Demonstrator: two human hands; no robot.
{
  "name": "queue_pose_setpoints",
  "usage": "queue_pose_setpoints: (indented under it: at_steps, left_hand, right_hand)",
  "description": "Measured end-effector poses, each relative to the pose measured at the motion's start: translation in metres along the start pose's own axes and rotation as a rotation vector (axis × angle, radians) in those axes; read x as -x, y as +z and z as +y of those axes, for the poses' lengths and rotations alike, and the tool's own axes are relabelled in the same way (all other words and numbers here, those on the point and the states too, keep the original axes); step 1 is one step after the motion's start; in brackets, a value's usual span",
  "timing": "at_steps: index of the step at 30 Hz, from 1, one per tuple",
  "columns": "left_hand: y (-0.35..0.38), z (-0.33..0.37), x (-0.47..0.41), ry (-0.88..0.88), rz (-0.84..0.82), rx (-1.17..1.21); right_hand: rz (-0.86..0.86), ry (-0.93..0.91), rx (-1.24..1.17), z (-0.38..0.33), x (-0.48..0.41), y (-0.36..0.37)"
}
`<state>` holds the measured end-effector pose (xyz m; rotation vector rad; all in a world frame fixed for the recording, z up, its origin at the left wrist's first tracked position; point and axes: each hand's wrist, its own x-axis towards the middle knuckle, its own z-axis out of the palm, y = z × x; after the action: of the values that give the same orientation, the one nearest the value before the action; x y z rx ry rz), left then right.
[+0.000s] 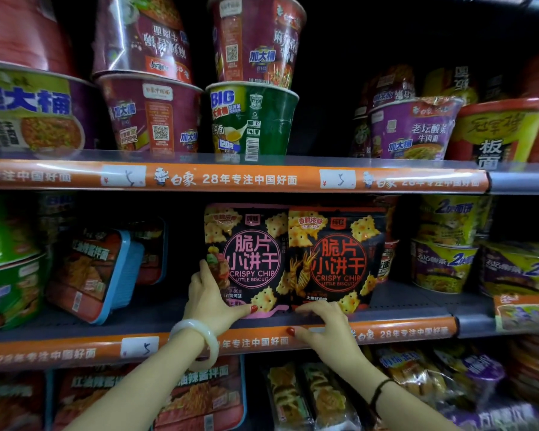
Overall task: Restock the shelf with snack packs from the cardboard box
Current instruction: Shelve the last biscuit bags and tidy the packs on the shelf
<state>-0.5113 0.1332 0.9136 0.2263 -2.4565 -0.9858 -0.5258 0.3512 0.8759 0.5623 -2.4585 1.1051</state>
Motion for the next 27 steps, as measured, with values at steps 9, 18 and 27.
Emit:
queue_pose_setpoints:
  at_steps: [9, 18, 27]
  left_hand:
    - [-0.002, 0.001, 0.033, 0.311, 0.058, -0.031]
    - [0.052, 0.028, 0.042, 0.444, -0.182, -0.221]
    - [0.067, 0.024, 0.036, 0.408, -0.127, -0.358]
  right_hand:
    - [0.076, 0.178, -0.295, -0.007, 0.002, -0.022]
    - [0.198, 0.241, -0.152, 0.017, 0.002, -0.06]
    - [0.104, 0.237, 0.225, 0.029, -0.019, -0.053]
